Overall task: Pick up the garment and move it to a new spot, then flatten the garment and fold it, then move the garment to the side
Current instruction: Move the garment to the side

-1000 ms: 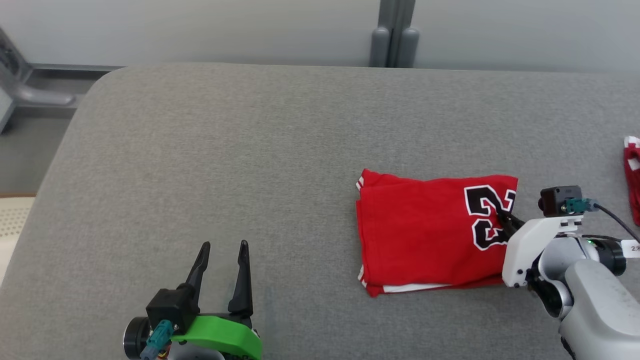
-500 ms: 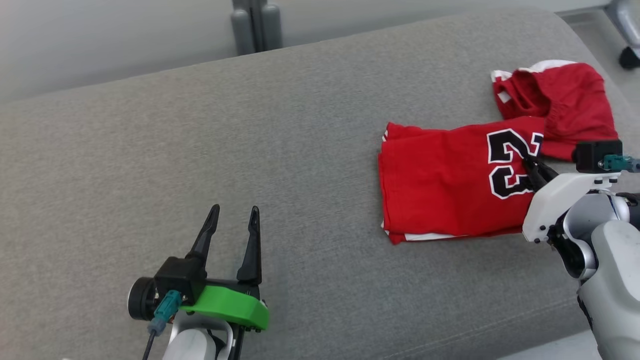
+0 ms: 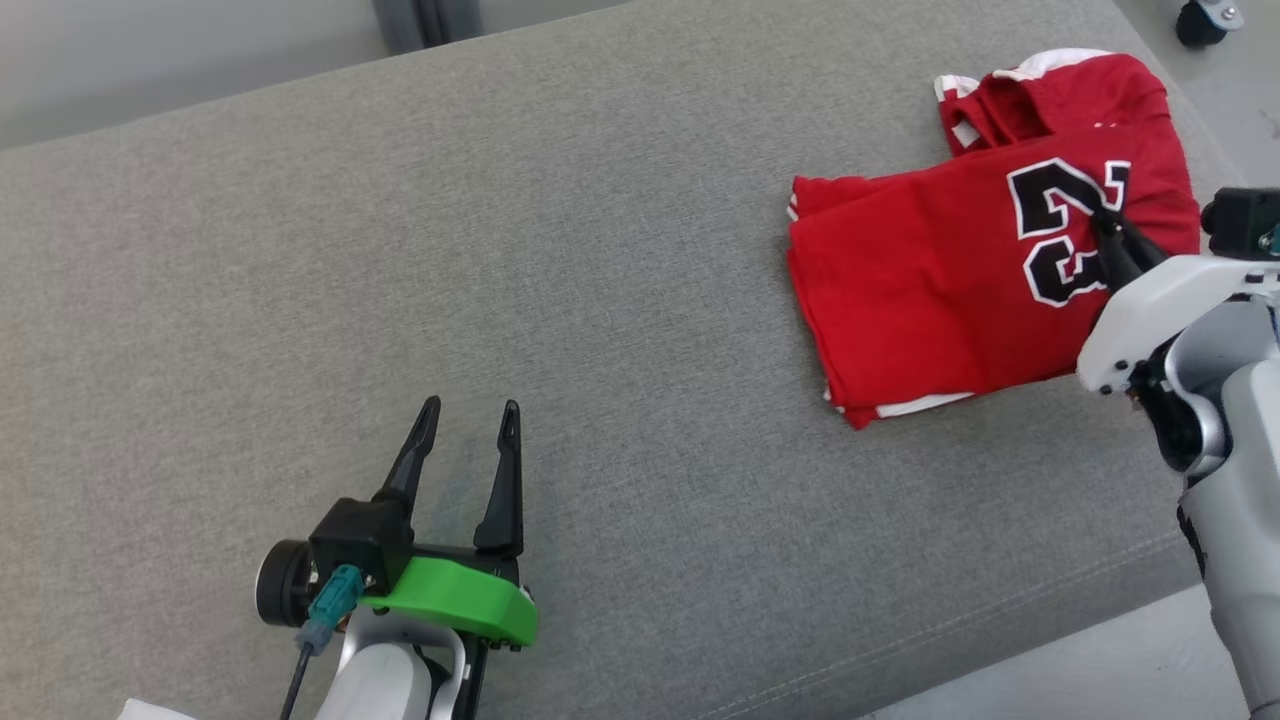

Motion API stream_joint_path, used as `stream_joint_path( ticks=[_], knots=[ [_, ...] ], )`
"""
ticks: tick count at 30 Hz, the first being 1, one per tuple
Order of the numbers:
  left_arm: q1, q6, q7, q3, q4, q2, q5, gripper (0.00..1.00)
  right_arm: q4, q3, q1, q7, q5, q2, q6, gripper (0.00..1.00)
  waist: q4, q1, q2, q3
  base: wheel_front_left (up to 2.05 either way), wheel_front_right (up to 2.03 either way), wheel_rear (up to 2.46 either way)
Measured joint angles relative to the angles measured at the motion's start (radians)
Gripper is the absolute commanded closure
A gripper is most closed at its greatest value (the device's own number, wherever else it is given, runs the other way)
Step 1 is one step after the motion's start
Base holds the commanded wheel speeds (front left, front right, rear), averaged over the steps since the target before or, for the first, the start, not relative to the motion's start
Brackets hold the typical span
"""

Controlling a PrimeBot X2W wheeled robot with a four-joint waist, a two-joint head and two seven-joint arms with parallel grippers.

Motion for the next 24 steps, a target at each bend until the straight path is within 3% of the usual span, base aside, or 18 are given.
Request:
stream_joint_path(
  ticks=[7,16,24],
  knots=[
    [0.0,0.007,0.0,-0.001,-0.006,-0.002,-0.011,0.0,0.053,-0.06,-0.084,0.024,-0.021,-0.076,0.0,1.0,0.083,0.0,0.0,-0.008,0.0,0.0,0.0],
    [0.004,0.007,0.0,-0.006,-0.026,-0.002,-0.01,0.0,0.077,-0.043,-0.16,0.146,-0.049,-0.253,0.0,1.0,0.19,0.0,0.0,-0.01,0.0,0.0,0.0],
    [0.0,0.003,0.0,-0.027,-0.045,-0.003,0.0,0.0,0.062,-0.054,-0.179,0.236,-0.041,-0.396,0.0,1.0,0.226,0.0,0.0,0.021,0.0,0.0,0.0]
  ],
)
